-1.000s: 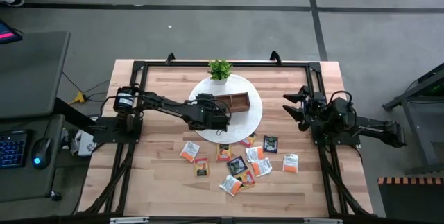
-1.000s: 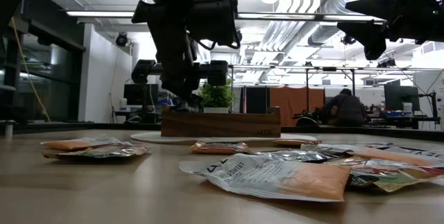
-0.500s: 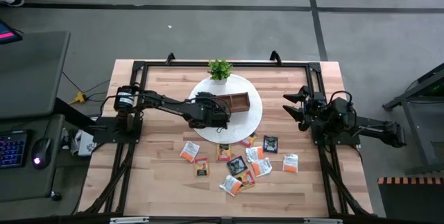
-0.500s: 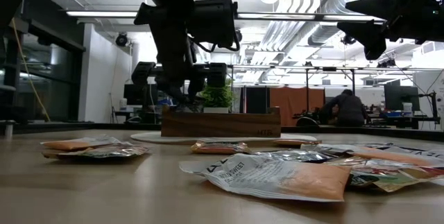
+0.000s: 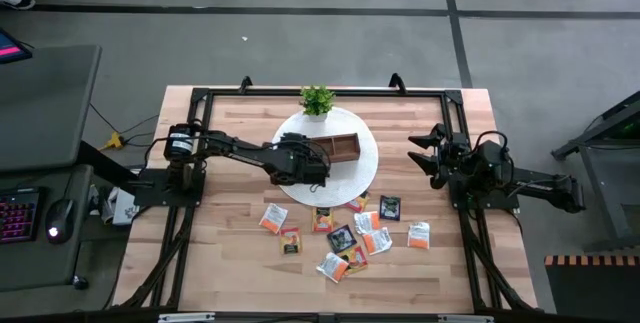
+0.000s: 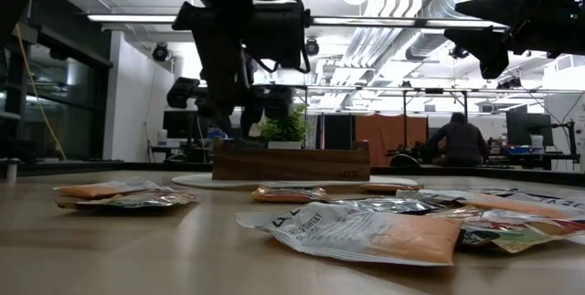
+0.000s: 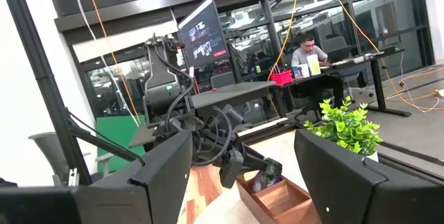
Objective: Pick & Place Tea
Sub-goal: Put the black tea bag into the left section of the wooden organizer, then put the white orange tea bag into the middle section of the wooden organizer
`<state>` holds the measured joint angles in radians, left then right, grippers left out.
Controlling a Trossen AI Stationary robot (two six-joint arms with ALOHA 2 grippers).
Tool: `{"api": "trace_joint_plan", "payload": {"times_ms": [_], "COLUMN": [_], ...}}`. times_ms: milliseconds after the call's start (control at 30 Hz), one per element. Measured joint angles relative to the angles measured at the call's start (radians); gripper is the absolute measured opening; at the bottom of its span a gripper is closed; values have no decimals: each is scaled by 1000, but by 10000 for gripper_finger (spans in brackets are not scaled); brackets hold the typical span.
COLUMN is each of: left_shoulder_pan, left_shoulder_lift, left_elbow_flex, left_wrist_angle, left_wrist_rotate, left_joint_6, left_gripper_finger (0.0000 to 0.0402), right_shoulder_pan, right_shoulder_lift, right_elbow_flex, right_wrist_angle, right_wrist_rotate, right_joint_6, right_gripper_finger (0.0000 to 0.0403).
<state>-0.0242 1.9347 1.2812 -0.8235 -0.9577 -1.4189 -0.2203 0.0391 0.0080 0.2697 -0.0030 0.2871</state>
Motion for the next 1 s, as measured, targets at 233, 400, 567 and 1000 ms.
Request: {"api": "trace_joint_plan", "payload": {"times_ms": [233, 400, 567, 1000], "left_shoulder_pan": [0, -2, -2, -14], "left_shoulder_lift": [0, -42, -106, -309], "left_elbow_flex": [0, 8, 48, 200], "left_wrist_angle": [-14, -20, -77, -196], "left_wrist_rotate": [0, -46, -56, 96], "left_joint_6": [-3, 0, 32, 358], "left_gripper_finger": [134, 134, 134, 134], "right_shoulder_pan": [0, 0, 0, 0], "right_shoulder_lift": [0, 0, 0, 0], "right_elbow_flex": [0, 0, 0, 0], "right_wrist_angle": [0, 0, -1, -4], "right_wrist_rotate": [0, 0, 0, 0], "right_joint_6": [0, 0, 0, 0], "right_gripper_finger": [250, 250, 250, 250]}}
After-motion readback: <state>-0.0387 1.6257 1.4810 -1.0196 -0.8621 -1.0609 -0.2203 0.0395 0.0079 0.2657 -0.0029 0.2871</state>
